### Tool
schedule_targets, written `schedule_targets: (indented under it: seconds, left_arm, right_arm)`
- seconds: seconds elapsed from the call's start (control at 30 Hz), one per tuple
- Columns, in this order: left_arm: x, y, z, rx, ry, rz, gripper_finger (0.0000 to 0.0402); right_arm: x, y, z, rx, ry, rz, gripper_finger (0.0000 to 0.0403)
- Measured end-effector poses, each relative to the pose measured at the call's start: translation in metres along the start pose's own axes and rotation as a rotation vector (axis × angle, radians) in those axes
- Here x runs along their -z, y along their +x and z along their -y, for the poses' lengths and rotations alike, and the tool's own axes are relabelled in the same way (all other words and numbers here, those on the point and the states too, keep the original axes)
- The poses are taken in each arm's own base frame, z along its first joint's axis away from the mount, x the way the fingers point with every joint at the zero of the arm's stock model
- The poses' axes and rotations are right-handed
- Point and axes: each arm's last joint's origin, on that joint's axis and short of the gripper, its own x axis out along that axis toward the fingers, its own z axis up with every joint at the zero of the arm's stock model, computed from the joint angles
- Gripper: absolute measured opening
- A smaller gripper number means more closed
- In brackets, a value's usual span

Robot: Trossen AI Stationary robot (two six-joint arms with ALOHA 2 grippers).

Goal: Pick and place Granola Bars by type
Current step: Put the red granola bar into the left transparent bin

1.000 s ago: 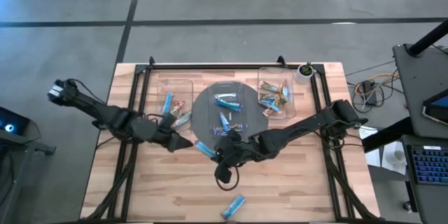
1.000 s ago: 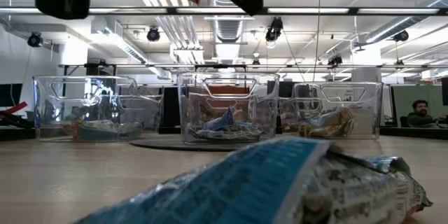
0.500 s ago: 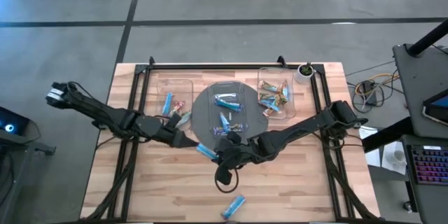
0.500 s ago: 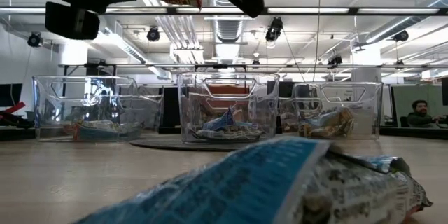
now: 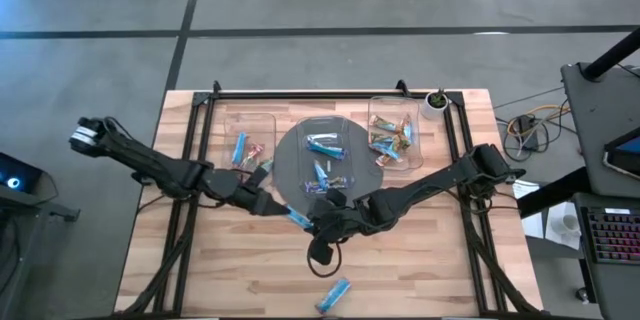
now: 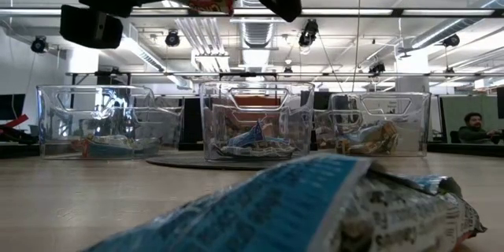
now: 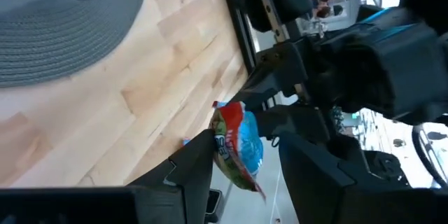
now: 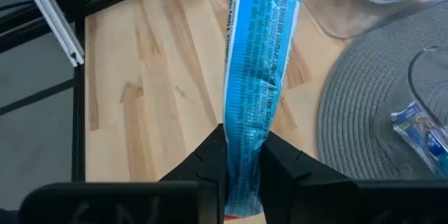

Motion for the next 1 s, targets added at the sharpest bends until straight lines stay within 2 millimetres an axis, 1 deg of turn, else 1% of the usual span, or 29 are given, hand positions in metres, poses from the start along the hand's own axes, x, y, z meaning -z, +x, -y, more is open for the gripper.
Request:
schedule_targets:
  seconds: [0.17, 0.3, 0.63, 0.8, 1.0]
  left_arm:
    - [0.001, 0.008, 0.001, -0.003, 0.005, -0.029, 0.0147]
    - [0.002, 0.01, 0.0, -0.011, 0.005, -0.042, 0.0147]
    - [0.004, 0.015, -0.003, -0.026, 0.013, -0.083, 0.0147]
    - [0.006, 0.018, -0.005, -0.037, 0.021, -0.11, 0.0139]
    - [0.006, 0.017, -0.005, -0.036, 0.055, -0.114, 0.013]
  right_arm:
    - [0.0, 0.0, 0.0, -0.001, 0.0, 0.001, 0.0048]
    - [0.0, 0.0, 0.0, 0.0, 0.0, 0.001, 0.0048]
    - [0.001, 0.0, 0.0, 0.007, -0.001, 0.003, 0.0048]
    - [0.001, 0.0, 0.0, 0.008, 0.0, 0.003, 0.0048]
    - [0.0, 0.0, 0.001, 0.013, 0.003, 0.008, 0.0048]
